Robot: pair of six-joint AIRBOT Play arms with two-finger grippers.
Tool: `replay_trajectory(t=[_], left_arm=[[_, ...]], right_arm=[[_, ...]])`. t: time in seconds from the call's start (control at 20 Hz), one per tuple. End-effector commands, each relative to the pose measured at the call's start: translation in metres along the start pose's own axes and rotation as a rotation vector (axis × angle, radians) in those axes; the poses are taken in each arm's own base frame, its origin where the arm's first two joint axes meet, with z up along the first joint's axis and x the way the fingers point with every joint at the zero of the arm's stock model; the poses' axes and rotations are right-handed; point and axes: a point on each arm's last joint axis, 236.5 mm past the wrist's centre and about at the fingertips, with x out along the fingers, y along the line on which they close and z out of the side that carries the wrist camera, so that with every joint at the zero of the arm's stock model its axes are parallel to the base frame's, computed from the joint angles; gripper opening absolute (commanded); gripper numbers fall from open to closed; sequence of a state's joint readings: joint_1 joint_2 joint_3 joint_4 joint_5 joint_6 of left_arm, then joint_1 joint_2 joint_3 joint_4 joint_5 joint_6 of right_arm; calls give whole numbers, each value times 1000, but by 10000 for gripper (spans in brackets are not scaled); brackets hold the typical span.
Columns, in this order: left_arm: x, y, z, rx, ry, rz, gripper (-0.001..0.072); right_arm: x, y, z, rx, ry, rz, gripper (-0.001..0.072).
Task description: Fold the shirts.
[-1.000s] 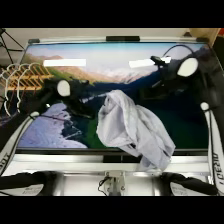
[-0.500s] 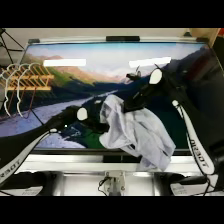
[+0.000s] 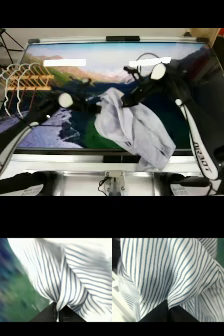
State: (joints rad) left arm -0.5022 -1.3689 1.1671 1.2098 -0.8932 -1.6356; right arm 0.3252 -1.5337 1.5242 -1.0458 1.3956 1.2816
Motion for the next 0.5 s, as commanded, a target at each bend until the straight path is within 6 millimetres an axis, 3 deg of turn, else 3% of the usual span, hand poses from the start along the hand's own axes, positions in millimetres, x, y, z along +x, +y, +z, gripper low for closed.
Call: replay_trajectory(t=[0.0, 0.05, 0.1, 0.2, 0.25, 0.3, 0.35, 0.4, 0.45], left_arm=[[-114, 15, 106, 20, -331, 42, 56], [-159, 9, 142, 30, -465, 34, 56], [-212, -2, 177, 51, -614, 22, 56], [-348, -43, 231, 121, -977, -27, 56], [-416, -68, 241, 159, -1154, -65, 56], [-484, -94, 240, 193, -1329, -122, 57], [-536, -115, 230, 207, -1464, -192, 57], [-575, -128, 217, 204, -1565, -264, 57], [-589, -133, 207, 204, -1595, -288, 57]], right_arm=[[-77, -7, 68, -148, -282, -208, 80], [-118, -2, 99, -197, -429, -280, 80], [-172, 10, 131, -251, -616, -353, 80], [-299, 55, 172, -353, -1027, -463, 81], [-364, 84, 175, -395, -1231, -492, 81], [-422, 113, 165, -430, -1413, -508, 81], [-472, 141, 145, -458, -1564, -515, 81], [-497, 161, 123, -473, -1624, -503, 81], [-504, 176, 100, -484, -1602, -483, 80]])
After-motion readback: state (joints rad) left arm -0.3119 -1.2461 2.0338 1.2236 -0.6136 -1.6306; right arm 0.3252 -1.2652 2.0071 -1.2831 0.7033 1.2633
